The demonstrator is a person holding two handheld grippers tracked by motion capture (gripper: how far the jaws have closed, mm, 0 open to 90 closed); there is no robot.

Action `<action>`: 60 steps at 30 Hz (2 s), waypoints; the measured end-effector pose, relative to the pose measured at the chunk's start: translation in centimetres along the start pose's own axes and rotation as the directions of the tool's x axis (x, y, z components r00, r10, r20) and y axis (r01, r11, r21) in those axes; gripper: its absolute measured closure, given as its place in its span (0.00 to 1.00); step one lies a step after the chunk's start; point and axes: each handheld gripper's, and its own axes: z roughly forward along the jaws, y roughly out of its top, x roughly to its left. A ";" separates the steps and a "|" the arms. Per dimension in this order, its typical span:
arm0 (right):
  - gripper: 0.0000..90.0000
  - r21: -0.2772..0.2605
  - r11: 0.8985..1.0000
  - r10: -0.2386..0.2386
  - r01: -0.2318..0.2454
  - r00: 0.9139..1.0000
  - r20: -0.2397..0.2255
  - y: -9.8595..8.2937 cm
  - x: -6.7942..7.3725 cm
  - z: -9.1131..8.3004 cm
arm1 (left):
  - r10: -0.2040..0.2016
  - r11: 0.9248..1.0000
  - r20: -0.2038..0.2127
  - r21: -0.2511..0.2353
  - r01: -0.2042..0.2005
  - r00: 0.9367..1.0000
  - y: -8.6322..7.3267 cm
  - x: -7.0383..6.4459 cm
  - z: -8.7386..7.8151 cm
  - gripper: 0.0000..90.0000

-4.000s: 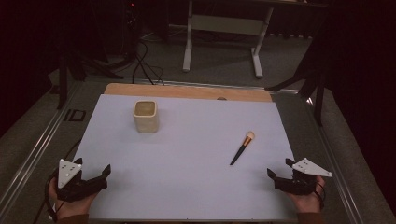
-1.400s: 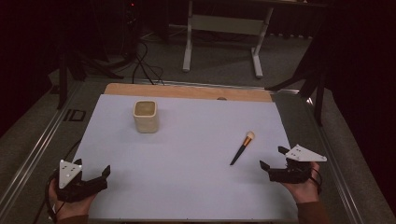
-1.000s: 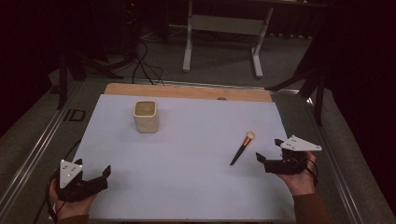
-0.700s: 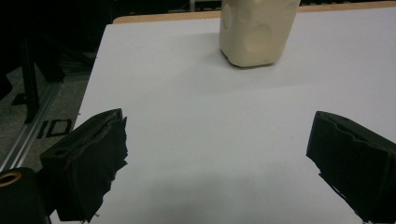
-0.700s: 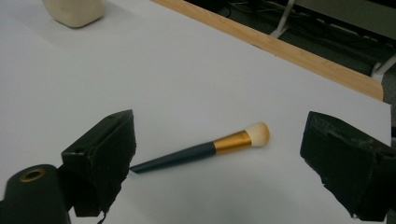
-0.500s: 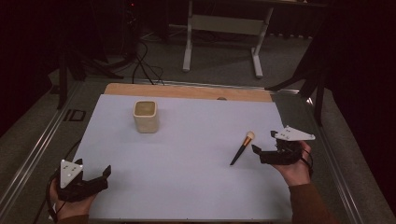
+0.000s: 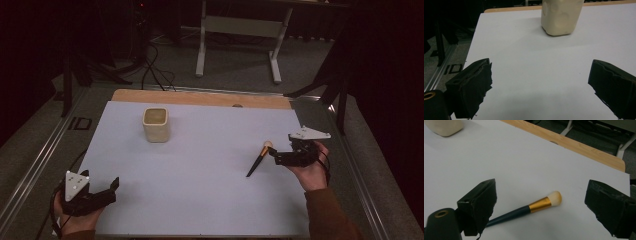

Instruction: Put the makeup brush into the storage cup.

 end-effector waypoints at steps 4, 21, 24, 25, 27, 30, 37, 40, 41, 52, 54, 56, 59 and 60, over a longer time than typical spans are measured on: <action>0.11 0.015 1.000 0.011 -0.012 1.000 0.008 0.3 0.1 0.8 | 0.001 1.000 0.002 0.002 -0.001 1.000 0.0 0.0 0.0 0.06; 0.11 0.122 0.989 0.077 -0.081 0.996 0.037 0.0 1.3 5.1 | 0.001 1.000 0.003 -0.001 -0.001 1.000 0.0 0.0 0.0 0.06; 0.11 0.141 0.985 0.096 -0.100 0.995 0.040 0.3 1.3 5.4 | 0.001 1.000 0.004 -0.002 -0.001 1.000 0.0 0.0 0.0 0.06; 0.11 0.148 0.984 0.098 -0.103 0.994 0.041 0.4 1.3 5.5 | 0.001 1.000 0.004 -0.002 -0.001 1.000 0.0 0.0 0.0 0.06; 0.11 0.162 0.982 0.098 -0.102 0.995 0.033 0.6 1.3 5.7 | 0.001 1.000 0.004 -0.002 -0.001 1.000 0.0 0.0 0.0 0.06; 0.11 0.179 0.979 0.098 -0.102 0.995 0.035 0.7 1.3 5.9 | 0.001 1.000 0.004 -0.002 -0.001 1.000 0.0 0.0 0.1 0.06; 0.12 0.238 0.955 0.176 -0.178 0.984 0.027 1.4 0.9 6.6 | 0.002 1.000 0.005 -0.001 -0.002 1.000 0.0 0.0 0.1 0.06; 0.15 0.256 0.943 0.211 -0.212 0.977 0.032 1.7 0.7 6.6 | 0.003 1.000 0.005 -0.001 -0.003 1.000 0.1 0.0 0.1 0.06; 0.15 0.269 0.937 0.221 -0.222 0.975 0.034 1.9 0.7 6.7 | 0.003 1.000 0.004 -0.001 -0.003 1.000 0.1 0.0 0.1 0.06; 0.15 0.361 0.888 0.275 -0.285 0.958 0.081 3.7 0.5 6.9 | 0.002 1.000 0.004 0.000 -0.002 1.000 0.0 0.0 0.1 0.06; 0.15 0.370 0.882 0.279 -0.293 0.956 0.091 3.8 0.4 6.9 | 0.000 1.000 0.004 -0.001 0.000 1.000 0.0 0.0 0.1 0.06; 0.15 0.398 0.863 0.297 -0.313 0.949 0.102 4.1 0.1 7.1 | 0.000 1.000 0.003 -0.001 0.000 1.000 0.0 0.0 0.1 0.06; 0.15 0.429 0.835 0.328 -0.344 0.938 0.112 4.3 -0.4 7.3 | 0.001 1.000 0.003 0.000 -0.001 1.000 0.0 0.0 0.1 0.06; 0.15 0.438 0.826 0.340 -0.355 0.933 0.117 4.3 -0.5 7.3 | 0.000 1.000 0.003 0.000 0.000 1.000 0.0 0.0 0.1 0.06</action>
